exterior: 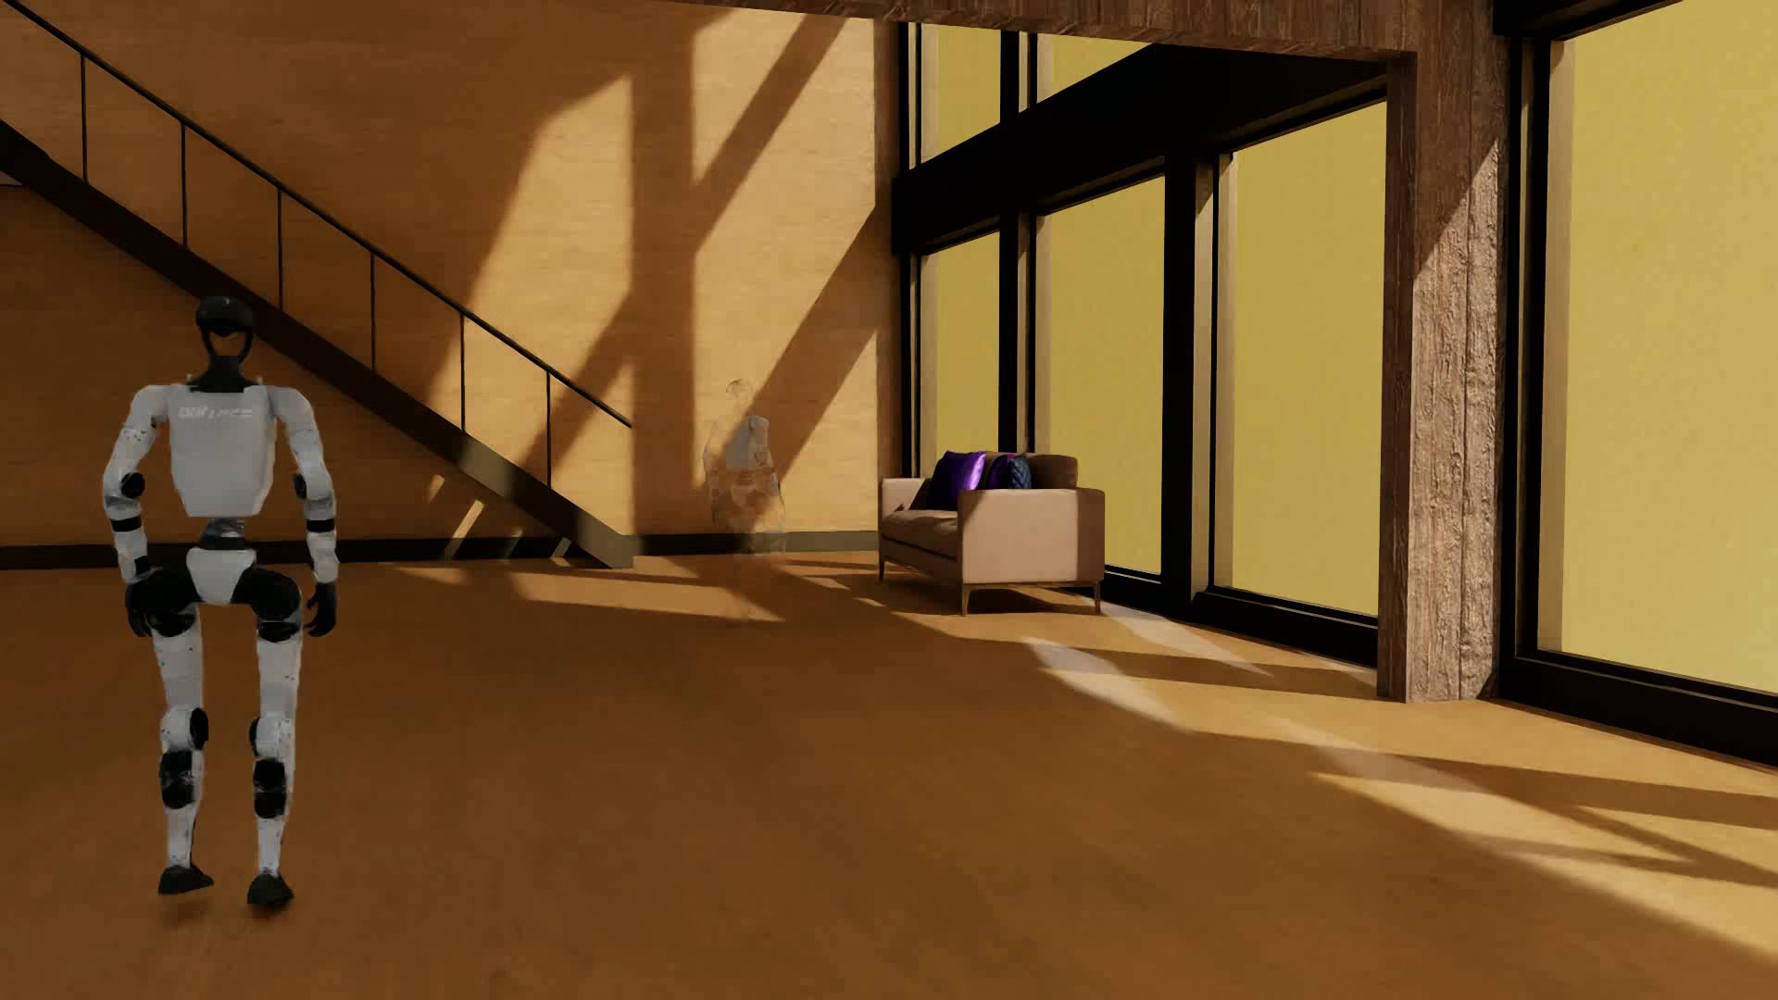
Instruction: Approach the sofa
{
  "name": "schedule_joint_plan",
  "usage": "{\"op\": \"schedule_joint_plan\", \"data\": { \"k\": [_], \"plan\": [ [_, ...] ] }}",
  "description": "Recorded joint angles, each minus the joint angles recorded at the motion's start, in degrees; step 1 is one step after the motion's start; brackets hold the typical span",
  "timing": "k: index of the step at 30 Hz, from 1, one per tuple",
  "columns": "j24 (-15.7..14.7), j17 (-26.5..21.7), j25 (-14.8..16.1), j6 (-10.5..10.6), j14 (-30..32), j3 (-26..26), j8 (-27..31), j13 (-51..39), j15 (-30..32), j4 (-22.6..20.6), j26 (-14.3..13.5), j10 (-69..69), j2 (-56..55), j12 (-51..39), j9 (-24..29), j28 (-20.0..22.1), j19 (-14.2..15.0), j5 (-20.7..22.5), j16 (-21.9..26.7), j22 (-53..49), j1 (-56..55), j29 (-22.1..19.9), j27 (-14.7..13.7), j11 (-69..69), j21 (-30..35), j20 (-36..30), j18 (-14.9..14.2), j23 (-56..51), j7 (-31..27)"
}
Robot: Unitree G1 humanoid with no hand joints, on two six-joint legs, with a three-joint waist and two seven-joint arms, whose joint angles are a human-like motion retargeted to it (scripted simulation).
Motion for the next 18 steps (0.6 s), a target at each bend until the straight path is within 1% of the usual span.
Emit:
{"op": "schedule_joint_plan", "data": {
  "k": [1, 2, 3, 4, 5, 6, 7, 9, 10, 11, 12, 13, 15, 16, 17, 18],
  "plan": [
    [0.0, -0.04, 0.0, 0.33, 1.92, 0.1, 0.0, 0.01, -0.34, -0.1, 0.0, 0.58, 0.05, -0.26, -0.06, 0.0, 0.0, 0.23, -0.11, 0.18, -0.78, 0.0, 0.0, -0.07, -0.77, -0.24, 0.0, 0.31, 0.0],
    [0.0, -0.22, 0.0, 0.55, 2.66, 0.4, 0.0, 0.21, 1.97, -0.15, 0.0, 1.09, -0.41, -0.17, -0.08, 0.0, 0.0, 0.13, -0.09, -0.18, -1.06, 0.0, 0.0, -1.66, -0.59, -0.39, 0.0, 0.42, 0.0],
    [0.0, -0.34, 0.0, 0.73, 3.04, 0.39, 0.0, 0.51, -5.45, -0.17, 0.0, 1.33, -0.11, 0.25, 0.3, 0.0, 0.0, 0.63, 0.23, -1.22, -0.48, 0.0, 0.0, 13.97, 0.04, -0.74, 0.0, 0.15, 0.0],
    [0.0, -0.53, 0.0, 1.03, 3.27, -1.14, 0.0, 0.93, -13.0, -0.44, 0.0, 2.01, -1.08, 0.25, -0.17, 0.0, 0.0, 1.13, 0.22, -1.37, -1.12, 0.0, 0.0, 14.6, -0.36, -1.1, 0.0, 0.59, 0.0],
    [0.0, -0.65, 0.0, 0.91, 3.03, -2.11, 0.0, 1.38, -14.07, -0.94, 0.0, 2.66, -3.94, 0.52, -0.05, 0.0, 0.0, 1.02, 0.41, -2.35, -1.21, 0.0, 0.0, 17.82, -1.14, -0.92, 0.0, -0.04, 0.0],
    [0.0, -0.69, 0.0, 0.18, 2.59, -1.86, 0.0, 1.63, -14.74, -1.68, 0.0, 2.68, -7.57, 0.58, 1.85, 0.0, 0.0, 0.3, 1.1, -4.16, 1.03, 0.0, 0.0, 24.63, -2.07, -0.04, 0.0, -0.71, 0.0],
    [0.0, -0.48, 0.0, -0.31, 1.76, -3.03, 0.0, 1.84, -15.31, -2.25, 0.0, 3.43, -10.95, -0.07, 3.28, 0.0, 0.0, -0.38, 1.76, -5.31, 2.29, 0.0, 0.0, 32.02, -2.63, -0.34, 0.0, -0.9, 0.0],
    [0.0, -0.23, 0.0, -0.64, -2.21, -6.47, 0.0, 2.76, -15.66, -2.03, 0.0, 2.92, -18.46, -0.62, 4.85, 0.0, 0.0, -0.92, 2.32, -8.9, 5.36, 0.0, 0.0, 43.21, -3.85, 1.38, 0.0, -2.34, 0.0],
    [0.0, -0.49, 0.0, 0.26, -4.72, -7.73, 0.0, 3.1, -15.04, -1.16, 0.0, 1.81, -22.23, -2.26, 5.3, 0.0, 0.0, -0.25, 2.05, -8.95, 6.97, 0.0, 0.0, 43.76, -2.72, 0.6, 0.0, -1.99, 0.0],
    [0.0, -1.08, 0.0, 1.68, -6.39, -11.49, 0.0, 4.19, -14.7, 0.56, 0.0, 1.08, -24.53, -2.87, 4.81, 0.0, 0.0, -0.34, 0.37, -8.34, 8.09, 0.0, 0.0, 41.6, -3.7, 2.65, 0.0, -1.99, 0.0],
    [0.0, -0.94, 0.0, 1.29, -8.9, -12.23, 0.0, 5.03, -12.8, 0.54, 0.0, -0.32, -28.15, -2.46, 4.81, 0.0, 0.0, -1.12, 1.78, -12.1, 10.35, 0.0, 0.0, 39.43, -3.71, 3.55, 0.0, -1.54, 0.0],
    [0.0, -1.53, 0.0, 1.78, -12.21, -12.69, 0.0, 5.27, -9.9, 1.04, 0.0, -1.66, -30.34, -4.42, 5.26, 0.0, 0.0, -1.41, 1.74, -11.73, 13.31, 0.0, 0.0, 36.17, -1.98, 1.38, 0.0, -0.36, 0.0],
    [0.0, -1.12, 0.0, 1.65, -16.97, -13.81, 0.0, 5.54, -5.21, 1.49, 0.0, -2.15, -34.64, -5.75, 6.23, 0.0, 0.0, -2.67, 2.28, -13.0, 17.37, 0.0, 0.0, 29.78, -2.11, 1.17, 0.0, 1.88, 0.0],
    [0.0, -0.96, 0.0, 1.41, -18.12, -14.53, 0.0, 5.51, -4.37, 1.45, 0.0, -2.4, -36.68, -6.95, 5.95, 0.0, 0.0, -2.84, 2.39, -11.99, 19.1, 0.0, 0.0, 27.07, -1.23, 0.77, 0.0, 3.06, 0.0],
    [0.0, -0.93, 0.0, 1.35, -18.52, -15.3, 0.0, 5.84, -4.89, 1.91, 0.0, -2.41, -37.23, -7.4, 6.14, 0.0, 0.0, -3.38, 2.35, -11.69, 21.22, 0.0, 0.0, 24.75, -1.31, 0.77, 0.0, 3.6, 0.0],
    [0.0, -1.22, 0.0, 1.62, -18.3, -16.13, 0.0, 5.41, -5.61, 2.42, 0.0, -2.57, -38.59, -8.06, 6.01, 0.0, 0.0, -3.49, 2.22, -12.61, 22.96, 0.0, 0.0, 24.73, 0.67, -1.24, 0.0, 4.39, 0.0]
  ]
}}
